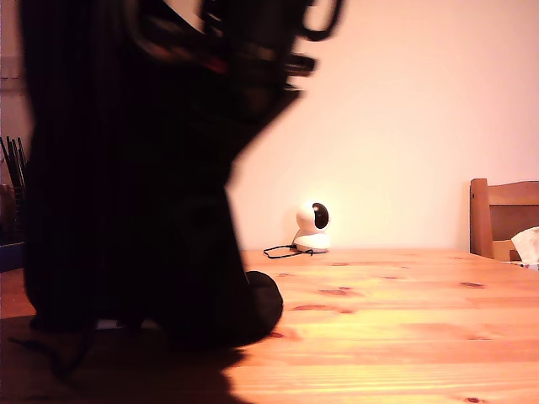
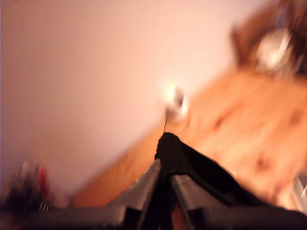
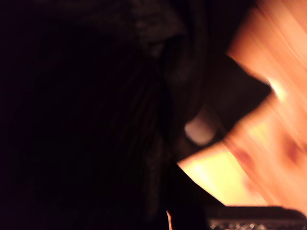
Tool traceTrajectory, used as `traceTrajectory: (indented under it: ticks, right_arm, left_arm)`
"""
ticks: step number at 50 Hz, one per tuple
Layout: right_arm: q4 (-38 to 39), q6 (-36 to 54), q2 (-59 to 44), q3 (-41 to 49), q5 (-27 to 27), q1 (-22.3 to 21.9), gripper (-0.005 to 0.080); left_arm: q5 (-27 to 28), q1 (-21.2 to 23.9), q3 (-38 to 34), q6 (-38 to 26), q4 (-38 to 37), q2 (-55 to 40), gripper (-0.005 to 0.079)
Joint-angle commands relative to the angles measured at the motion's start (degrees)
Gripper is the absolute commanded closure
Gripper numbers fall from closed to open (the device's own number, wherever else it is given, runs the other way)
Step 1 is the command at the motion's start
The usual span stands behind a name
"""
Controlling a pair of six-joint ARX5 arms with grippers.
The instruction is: Fold the shorts in front of you. After folding it, place it to the right side.
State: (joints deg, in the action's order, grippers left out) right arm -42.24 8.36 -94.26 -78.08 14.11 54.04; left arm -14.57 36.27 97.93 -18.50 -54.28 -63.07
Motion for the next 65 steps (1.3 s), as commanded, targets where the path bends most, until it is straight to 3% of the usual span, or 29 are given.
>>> traceTrajectory:
  ticks: [1,8,23,29,51,65]
  right_arm:
    - [-1.2,1.1,3.9,0.7,2.6,-1.0,0.0765]
    - [-4.2,2.9,8.4,-0.2,9.2,-4.0,0.0765]
    - [-8.4,7.7,12.6,-15.7,12.0,-9.6,0.0765]
    - [-10.3,9.7,12.4,-20.9,12.6,-10.2,0.0765]
    - [-16.1,14.9,12.4,-31.6,25.7,-10.2,0.0765]
    - [-18.3,15.6,12.4,-38.2,25.9,-10.2,0.0765]
  left_arm:
    - [-1.6,-0.3,1.0,-1.2,1.6,-0.4,0.0766]
    - [-5.4,-0.3,1.0,-2.1,1.8,-1.2,0.0766]
    - [-8.0,-0.3,1.0,-2.8,7.2,-2.6,0.0766]
    - [-8.5,-0.3,1.4,-4.0,9.2,-2.6,0.0766]
    - [-12.8,-0.1,8.8,-5.6,9.3,-2.6,0.0766]
    - [-12.9,-0.1,12.3,-5.5,6.9,-3.0,0.0766]
